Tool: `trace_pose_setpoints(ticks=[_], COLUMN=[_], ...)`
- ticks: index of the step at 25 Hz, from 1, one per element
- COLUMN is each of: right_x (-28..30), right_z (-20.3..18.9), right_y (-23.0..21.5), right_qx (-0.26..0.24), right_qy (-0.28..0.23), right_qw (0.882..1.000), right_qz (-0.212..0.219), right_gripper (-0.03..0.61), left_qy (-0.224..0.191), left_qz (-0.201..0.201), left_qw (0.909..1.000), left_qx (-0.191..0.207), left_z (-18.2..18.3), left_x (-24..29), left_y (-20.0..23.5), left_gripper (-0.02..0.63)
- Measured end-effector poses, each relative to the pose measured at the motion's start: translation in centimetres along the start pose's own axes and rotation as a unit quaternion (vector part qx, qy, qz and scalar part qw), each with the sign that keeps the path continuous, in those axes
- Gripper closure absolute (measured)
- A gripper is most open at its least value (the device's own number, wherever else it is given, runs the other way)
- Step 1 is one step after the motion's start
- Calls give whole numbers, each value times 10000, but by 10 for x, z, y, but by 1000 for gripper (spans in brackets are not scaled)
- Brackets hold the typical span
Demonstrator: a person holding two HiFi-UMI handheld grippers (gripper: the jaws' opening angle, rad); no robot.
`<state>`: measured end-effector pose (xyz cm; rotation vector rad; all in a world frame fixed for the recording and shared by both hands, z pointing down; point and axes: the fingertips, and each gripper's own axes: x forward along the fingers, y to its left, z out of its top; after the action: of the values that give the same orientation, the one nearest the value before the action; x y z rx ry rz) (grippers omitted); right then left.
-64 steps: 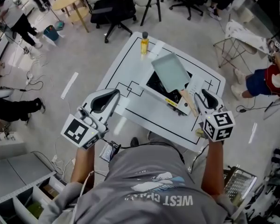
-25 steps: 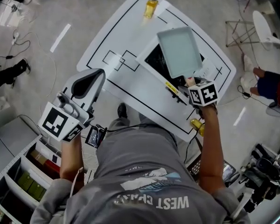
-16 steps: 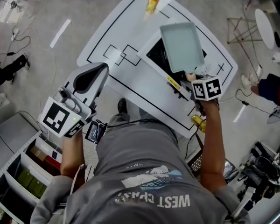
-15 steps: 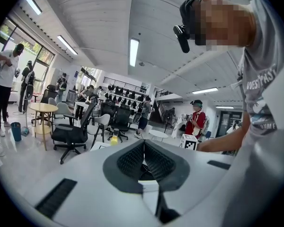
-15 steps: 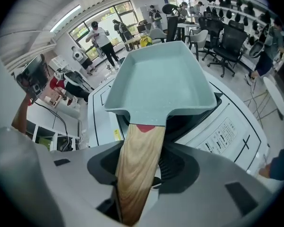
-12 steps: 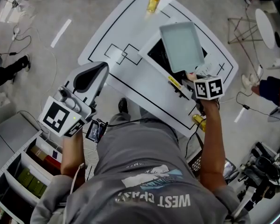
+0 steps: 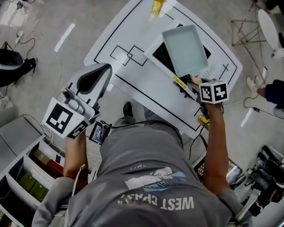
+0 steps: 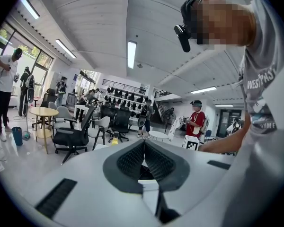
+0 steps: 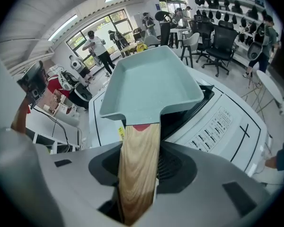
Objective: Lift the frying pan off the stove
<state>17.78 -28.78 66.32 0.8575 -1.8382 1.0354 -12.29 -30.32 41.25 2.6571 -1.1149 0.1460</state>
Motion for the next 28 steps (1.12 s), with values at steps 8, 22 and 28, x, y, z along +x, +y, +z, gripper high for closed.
trace_pose_setpoints(ticks=[8,22,28], right_x=[-26,-110,-140], right_z=[1,30,33], right_y=[9,62,86], right_qx=[421,695,685], right_qy=[-554,-1903,-2312], right_qw=[9975,9769,9650], right_qz=[150,674,1029], right_gripper=[417,417,417], left_qy=[-52,-234,-305], left_qz=[-50,-111,-170], left_qw=[9999,9990,9984], left_qx=[106,363,443], left_z=[7,27,34], left_x=[-8,-37,-48], left_y=[-8,-19,-26], left_gripper=[615,615,615])
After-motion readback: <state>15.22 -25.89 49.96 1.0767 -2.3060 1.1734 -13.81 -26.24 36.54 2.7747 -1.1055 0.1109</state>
